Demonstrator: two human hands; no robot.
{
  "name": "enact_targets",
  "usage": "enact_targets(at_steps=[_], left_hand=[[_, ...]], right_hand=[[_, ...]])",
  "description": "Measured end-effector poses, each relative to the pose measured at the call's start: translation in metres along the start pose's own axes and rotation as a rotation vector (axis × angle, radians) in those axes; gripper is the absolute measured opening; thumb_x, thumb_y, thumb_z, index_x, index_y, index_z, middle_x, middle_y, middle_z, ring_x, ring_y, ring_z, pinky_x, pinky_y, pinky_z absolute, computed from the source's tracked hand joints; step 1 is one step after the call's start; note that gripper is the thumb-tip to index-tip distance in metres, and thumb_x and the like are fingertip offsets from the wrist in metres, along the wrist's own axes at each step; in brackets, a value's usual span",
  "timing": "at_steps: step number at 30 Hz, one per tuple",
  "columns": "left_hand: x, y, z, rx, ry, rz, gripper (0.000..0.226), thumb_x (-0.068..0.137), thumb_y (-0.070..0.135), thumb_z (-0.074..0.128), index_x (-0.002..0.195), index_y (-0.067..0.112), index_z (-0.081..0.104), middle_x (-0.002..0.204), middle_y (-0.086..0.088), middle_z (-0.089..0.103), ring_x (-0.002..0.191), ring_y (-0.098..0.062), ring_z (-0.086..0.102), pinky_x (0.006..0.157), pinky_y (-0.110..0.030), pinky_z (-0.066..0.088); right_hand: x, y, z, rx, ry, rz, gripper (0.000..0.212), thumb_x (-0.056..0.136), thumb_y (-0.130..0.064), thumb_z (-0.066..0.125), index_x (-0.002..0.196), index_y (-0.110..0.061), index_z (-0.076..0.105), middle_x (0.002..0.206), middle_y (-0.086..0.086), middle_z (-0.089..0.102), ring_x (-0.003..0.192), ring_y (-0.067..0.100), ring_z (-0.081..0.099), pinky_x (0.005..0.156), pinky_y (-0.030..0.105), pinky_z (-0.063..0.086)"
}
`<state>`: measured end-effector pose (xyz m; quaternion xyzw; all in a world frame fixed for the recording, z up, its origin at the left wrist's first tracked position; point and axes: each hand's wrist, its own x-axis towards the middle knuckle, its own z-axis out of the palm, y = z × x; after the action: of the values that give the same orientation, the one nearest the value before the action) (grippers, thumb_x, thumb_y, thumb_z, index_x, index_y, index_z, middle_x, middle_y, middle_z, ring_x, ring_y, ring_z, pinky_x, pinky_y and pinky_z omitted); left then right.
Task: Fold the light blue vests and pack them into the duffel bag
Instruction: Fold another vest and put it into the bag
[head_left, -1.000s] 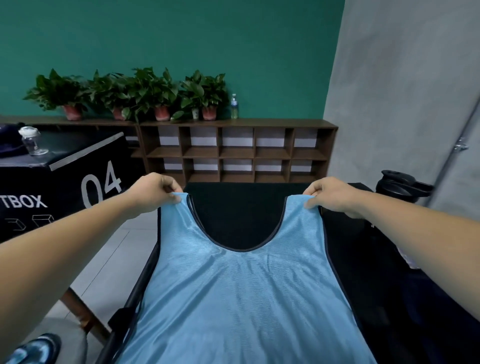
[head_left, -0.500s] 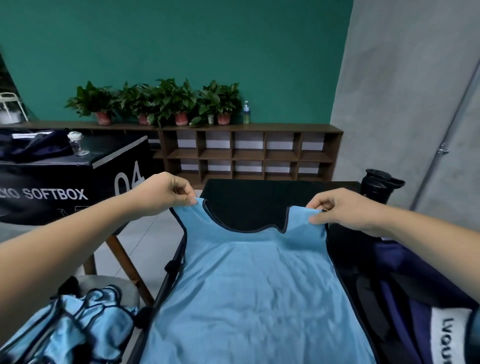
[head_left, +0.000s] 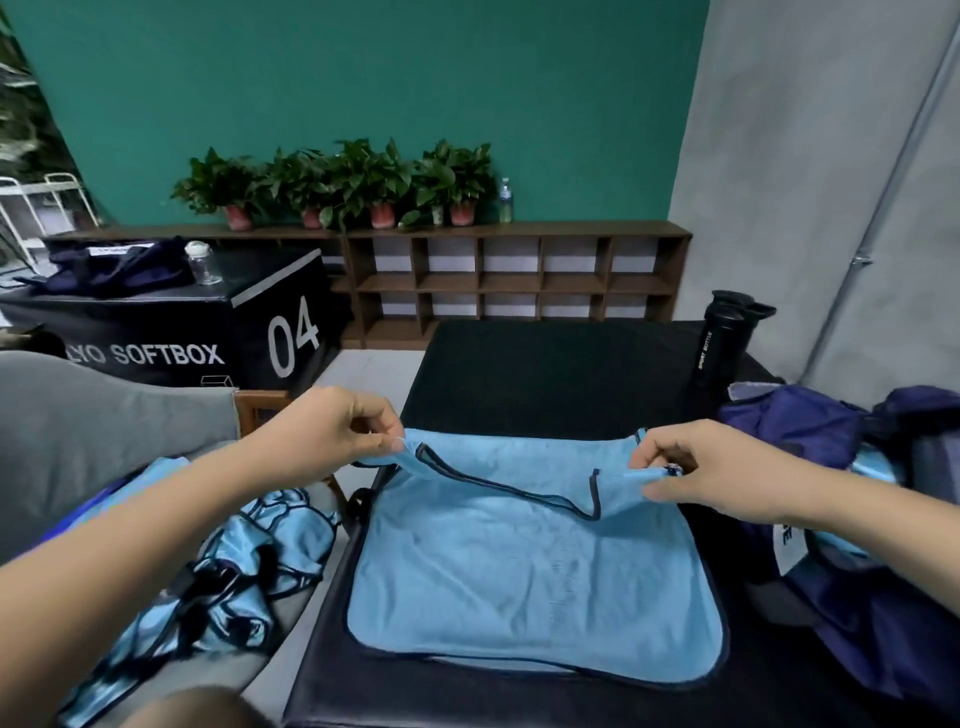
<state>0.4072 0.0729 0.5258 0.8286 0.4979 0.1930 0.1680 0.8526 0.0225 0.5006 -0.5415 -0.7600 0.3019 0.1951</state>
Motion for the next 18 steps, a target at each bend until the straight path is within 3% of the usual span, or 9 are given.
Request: enact_targets(at_steps=[3,6,9,14,18], left_hand=[[-0.026,0.001,0.012,0.049,-0.021,0.034,0.01,0.093,0.036,0.082,0.085,0.033,0.076,0.086,0.018,0.077,0.081,-0.006,0.072,0.074,-0.029,0.056],[-0.048,-0.002,0.025,0.069,-0.068,0.047,0.01,0.093,0.037,0.082,0.085,0.035,0.076,0.088,0.019,0.077,0.083,-0.007,0.072,0.073,-0.025,0.056],[-0.064,-0.006,0.04,0.096,-0.117,0.082,0.012,0.093,0.035,0.082,0.083,0.035,0.075,0.089,0.02,0.075,0.086,-0.007,0.071,0.074,-0.023,0.054],[-0.078,-0.016,0.066,0.135,-0.206,0.137,0.008,0.092,0.041,0.082,0.087,0.039,0.076,0.094,0.026,0.072,0.091,-0.002,0.068,0.077,-0.018,0.051],[-0.085,-0.022,0.084,0.154,-0.272,0.11,0.006,0.092,0.043,0.081,0.089,0.041,0.076,0.097,0.027,0.07,0.092,0.002,0.065,0.079,-0.015,0.048]], right_hand=[[-0.024,0.001,0.012,-0.088,-0.003,0.001,0.02,0.088,-0.025,0.085,0.098,-0.038,0.074,0.088,-0.003,0.074,0.075,0.017,0.061,0.078,0.037,0.053],[-0.047,0.002,0.024,-0.143,-0.01,0.005,0.022,0.088,-0.021,0.083,0.097,-0.038,0.073,0.089,-0.013,0.074,0.077,0.005,0.064,0.078,0.03,0.053],[-0.067,0.006,0.037,-0.228,-0.029,0.018,0.025,0.088,-0.019,0.079,0.099,-0.04,0.071,0.096,-0.017,0.073,0.087,0.007,0.067,0.081,0.026,0.055],[-0.085,0.023,0.06,-0.403,-0.081,-0.036,0.027,0.09,-0.022,0.071,0.106,-0.042,0.062,0.102,-0.02,0.065,0.099,0.003,0.06,0.086,0.023,0.048],[-0.095,0.035,0.074,-0.565,-0.104,-0.088,0.022,0.095,-0.035,0.062,0.115,-0.042,0.054,0.106,-0.022,0.056,0.103,-0.004,0.048,0.092,0.015,0.031]])
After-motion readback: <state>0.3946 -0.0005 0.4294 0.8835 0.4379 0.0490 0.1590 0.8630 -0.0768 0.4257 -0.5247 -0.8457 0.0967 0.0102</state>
